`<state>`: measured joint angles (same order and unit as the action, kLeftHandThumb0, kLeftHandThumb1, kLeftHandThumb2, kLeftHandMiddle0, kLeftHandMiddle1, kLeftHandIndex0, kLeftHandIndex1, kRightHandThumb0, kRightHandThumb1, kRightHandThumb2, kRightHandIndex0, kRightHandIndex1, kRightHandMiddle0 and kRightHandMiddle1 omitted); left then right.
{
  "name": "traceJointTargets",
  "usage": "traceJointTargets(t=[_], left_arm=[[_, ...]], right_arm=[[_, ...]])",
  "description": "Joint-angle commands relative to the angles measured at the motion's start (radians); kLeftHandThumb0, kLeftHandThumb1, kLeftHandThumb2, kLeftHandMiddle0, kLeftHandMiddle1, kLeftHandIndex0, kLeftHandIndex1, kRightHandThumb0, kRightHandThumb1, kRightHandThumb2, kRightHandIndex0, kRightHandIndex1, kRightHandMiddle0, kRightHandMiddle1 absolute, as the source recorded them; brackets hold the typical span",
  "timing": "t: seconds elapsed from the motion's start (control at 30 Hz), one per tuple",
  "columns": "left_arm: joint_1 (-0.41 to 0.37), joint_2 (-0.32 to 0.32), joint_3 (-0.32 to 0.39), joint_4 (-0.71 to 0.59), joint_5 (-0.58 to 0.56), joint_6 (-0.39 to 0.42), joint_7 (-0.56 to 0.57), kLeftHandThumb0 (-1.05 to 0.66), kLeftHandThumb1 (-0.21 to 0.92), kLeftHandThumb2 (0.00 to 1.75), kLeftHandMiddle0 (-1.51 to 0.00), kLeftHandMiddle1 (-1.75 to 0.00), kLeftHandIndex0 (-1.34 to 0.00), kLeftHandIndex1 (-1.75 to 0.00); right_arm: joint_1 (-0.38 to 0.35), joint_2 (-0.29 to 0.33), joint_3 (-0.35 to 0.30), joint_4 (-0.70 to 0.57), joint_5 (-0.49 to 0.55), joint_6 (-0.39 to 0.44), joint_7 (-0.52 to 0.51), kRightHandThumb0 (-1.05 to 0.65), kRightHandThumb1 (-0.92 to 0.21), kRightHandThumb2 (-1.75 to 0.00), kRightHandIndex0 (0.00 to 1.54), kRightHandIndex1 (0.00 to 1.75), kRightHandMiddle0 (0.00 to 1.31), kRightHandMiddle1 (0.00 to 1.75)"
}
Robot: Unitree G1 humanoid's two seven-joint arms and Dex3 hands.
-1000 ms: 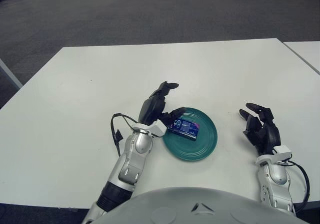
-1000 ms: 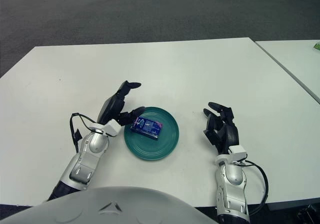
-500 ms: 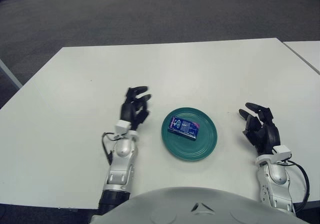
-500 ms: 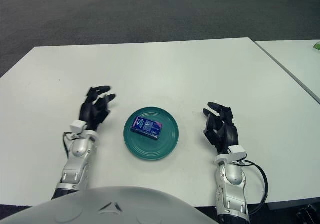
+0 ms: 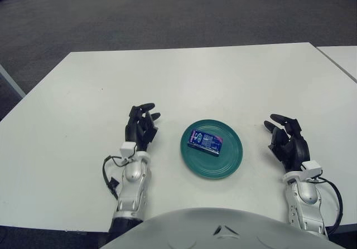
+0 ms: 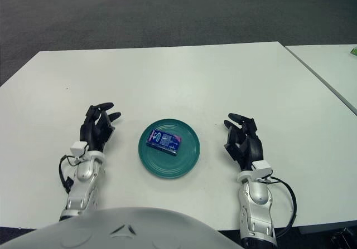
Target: Put the gum into the plate.
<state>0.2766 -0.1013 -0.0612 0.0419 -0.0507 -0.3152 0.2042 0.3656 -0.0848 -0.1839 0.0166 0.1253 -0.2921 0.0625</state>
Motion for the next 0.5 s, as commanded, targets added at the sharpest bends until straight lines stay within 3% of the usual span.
traceJointTargets(t=[0.0,0.17,0.47], left_arm=[[0.032,0.043,0.017,0.057,0.03,-0.07,-0.042,-0.7,0.92,0.8,-0.55,-1.11,-0.43,-1.31],[0.051,0.083,0.048,0.123,0.032,-0.135,-0.089,-0.7,0.92,0.81,-0.54,-1.08,-0.39,-1.3],[0.054,0.069,0.064,0.13,0.063,-0.095,-0.072,-0.72,0.92,0.81,-0.51,-1.09,-0.33,-1.33]], right_arm=[[0.034,0.012,0.011,0.035,0.009,0.076,0.012,-0.77,-0.92,-0.84,0.28,0.49,0.05,1.13],[0.036,0.001,0.006,0.03,0.008,0.09,0.012,-0.78,-0.92,-0.84,0.29,0.49,0.05,1.13],[0.043,-0.007,0.003,0.01,-0.009,0.094,0.009,-0.77,-0.92,-0.85,0.26,0.47,0.04,1.12]])
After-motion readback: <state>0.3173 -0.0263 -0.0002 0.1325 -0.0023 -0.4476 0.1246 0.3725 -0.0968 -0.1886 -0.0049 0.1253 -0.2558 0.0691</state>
